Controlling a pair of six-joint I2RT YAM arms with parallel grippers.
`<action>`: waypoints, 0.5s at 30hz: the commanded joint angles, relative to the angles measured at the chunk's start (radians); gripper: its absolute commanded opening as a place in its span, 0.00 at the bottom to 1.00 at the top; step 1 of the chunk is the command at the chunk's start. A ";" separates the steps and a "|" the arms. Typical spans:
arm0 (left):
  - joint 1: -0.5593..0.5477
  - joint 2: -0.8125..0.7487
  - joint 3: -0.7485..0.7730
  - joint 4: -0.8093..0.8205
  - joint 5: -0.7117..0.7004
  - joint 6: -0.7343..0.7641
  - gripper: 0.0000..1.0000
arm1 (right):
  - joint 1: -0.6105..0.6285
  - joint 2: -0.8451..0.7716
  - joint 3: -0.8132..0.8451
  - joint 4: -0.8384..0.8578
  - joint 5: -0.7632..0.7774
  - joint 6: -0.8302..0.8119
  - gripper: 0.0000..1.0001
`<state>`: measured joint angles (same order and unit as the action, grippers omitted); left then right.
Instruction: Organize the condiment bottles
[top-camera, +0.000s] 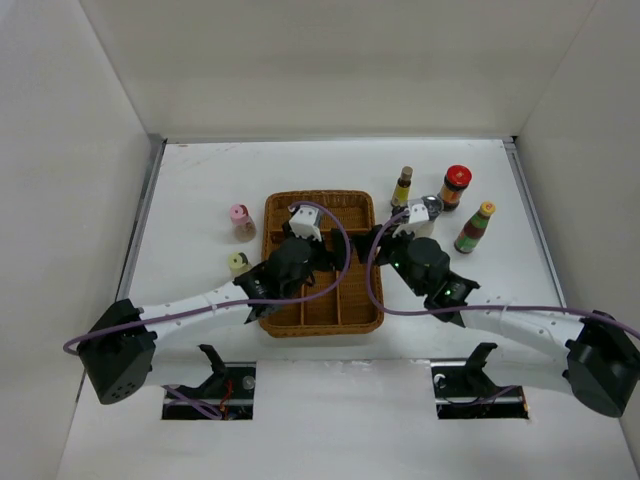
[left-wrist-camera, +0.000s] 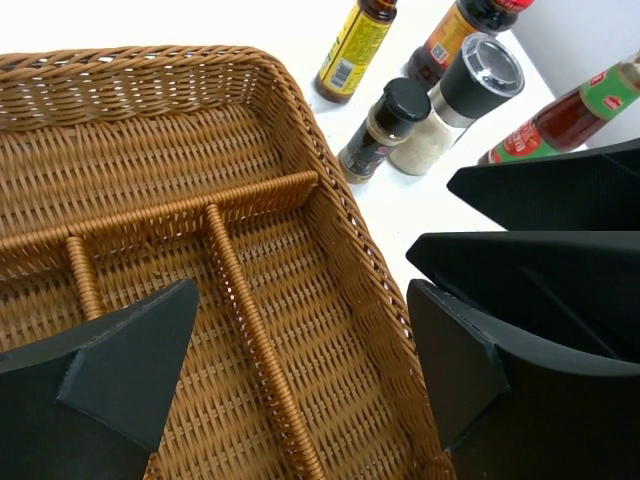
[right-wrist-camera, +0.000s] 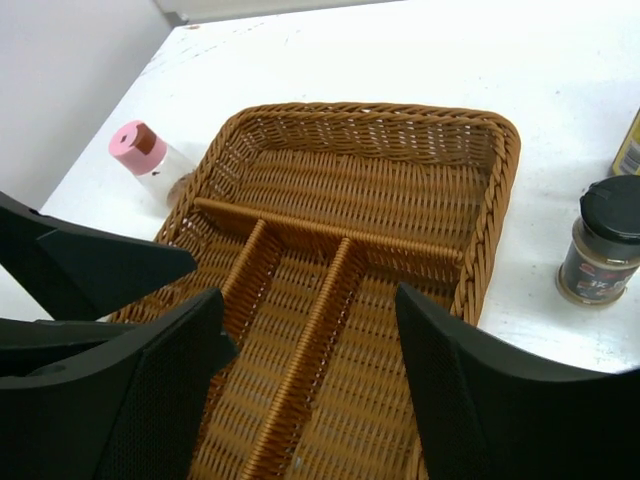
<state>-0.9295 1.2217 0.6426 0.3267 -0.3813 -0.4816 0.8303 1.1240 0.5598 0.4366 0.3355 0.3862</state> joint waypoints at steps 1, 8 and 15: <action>-0.005 -0.022 0.005 0.087 0.001 0.020 0.88 | -0.004 -0.042 0.009 0.048 0.011 0.017 0.68; 0.030 -0.057 -0.044 0.164 -0.005 0.047 0.78 | -0.033 -0.084 0.064 -0.022 -0.009 0.016 0.23; 0.110 -0.175 -0.159 0.274 -0.030 0.026 0.19 | -0.115 -0.122 0.172 -0.211 0.109 0.022 0.09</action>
<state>-0.8398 1.1198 0.5217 0.4873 -0.3908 -0.4530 0.7528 1.0420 0.6601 0.3073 0.3622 0.3969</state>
